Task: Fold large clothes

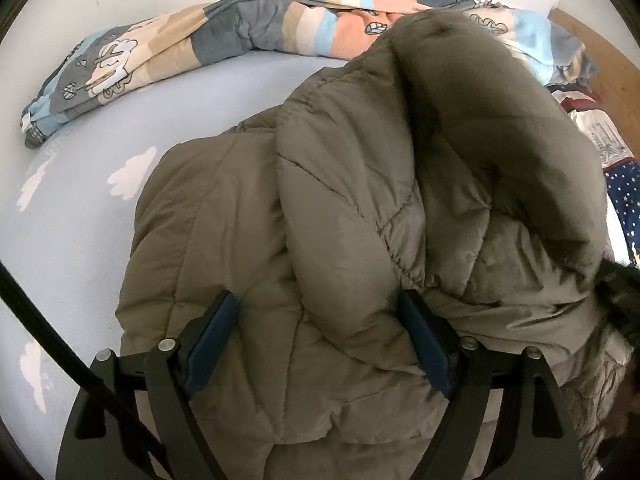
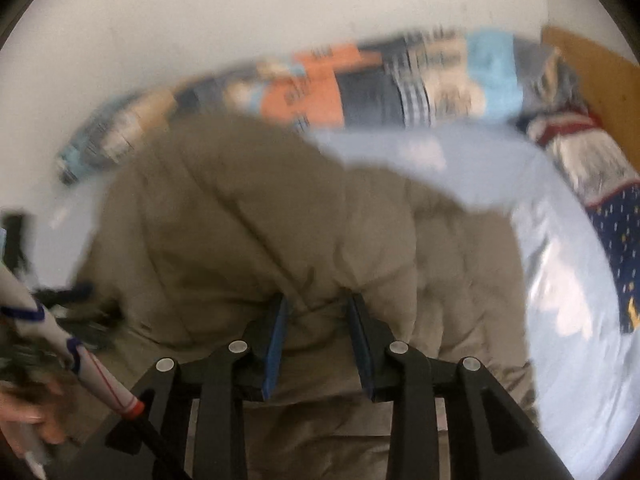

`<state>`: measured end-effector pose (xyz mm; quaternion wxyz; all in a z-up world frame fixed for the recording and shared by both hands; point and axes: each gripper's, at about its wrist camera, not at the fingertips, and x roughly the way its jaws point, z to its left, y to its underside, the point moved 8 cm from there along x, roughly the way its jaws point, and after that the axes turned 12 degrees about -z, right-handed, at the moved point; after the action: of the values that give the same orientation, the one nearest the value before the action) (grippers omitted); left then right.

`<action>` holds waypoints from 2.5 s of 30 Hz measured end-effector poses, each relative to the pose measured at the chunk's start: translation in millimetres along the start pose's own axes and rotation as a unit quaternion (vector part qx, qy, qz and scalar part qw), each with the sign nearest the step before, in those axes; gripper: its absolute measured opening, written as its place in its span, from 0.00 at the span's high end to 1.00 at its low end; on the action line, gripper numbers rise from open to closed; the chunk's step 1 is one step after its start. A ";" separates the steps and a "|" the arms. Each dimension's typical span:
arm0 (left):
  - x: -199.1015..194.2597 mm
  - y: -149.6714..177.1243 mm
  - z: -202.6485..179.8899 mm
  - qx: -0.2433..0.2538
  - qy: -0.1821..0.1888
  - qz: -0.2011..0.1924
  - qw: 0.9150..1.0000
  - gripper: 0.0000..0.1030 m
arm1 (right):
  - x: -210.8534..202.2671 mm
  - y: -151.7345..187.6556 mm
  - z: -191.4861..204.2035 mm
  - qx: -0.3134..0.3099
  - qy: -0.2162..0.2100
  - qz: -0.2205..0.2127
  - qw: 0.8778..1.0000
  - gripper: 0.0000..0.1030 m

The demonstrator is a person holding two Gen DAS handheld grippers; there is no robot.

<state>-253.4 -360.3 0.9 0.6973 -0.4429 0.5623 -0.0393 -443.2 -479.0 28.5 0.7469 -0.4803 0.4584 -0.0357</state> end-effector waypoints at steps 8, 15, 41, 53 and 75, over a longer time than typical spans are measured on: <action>-5.8 -2.6 4.3 -0.015 0.014 -0.001 1.000 0.18 | -1.6 7.0 4.5 -0.012 0.012 0.023 1.000 0.68; -37.4 -26.9 -6.4 -0.023 0.048 -0.070 0.996 0.18 | -55.5 -39.2 15.0 0.008 -0.018 -0.084 0.996 0.67; -38.0 -37.6 48.6 -0.080 -0.006 -0.074 0.994 0.18 | -1.9 -46.5 62.1 0.011 -0.134 -0.019 0.991 0.67; -5.3 -3.1 3.1 -0.010 0.009 -0.012 1.000 0.18 | 1.6 13.6 11.2 0.012 -0.066 0.032 0.997 0.65; -23.7 -13.3 -20.5 0.033 0.010 -0.048 0.998 0.18 | -15.8 13.1 -9.0 0.036 -0.013 0.007 0.999 0.65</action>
<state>-272.9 -367.0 27.9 0.7030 -0.4460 0.5457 -0.0957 -463.9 -470.4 27.8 0.7695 -0.4508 0.4505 -0.0409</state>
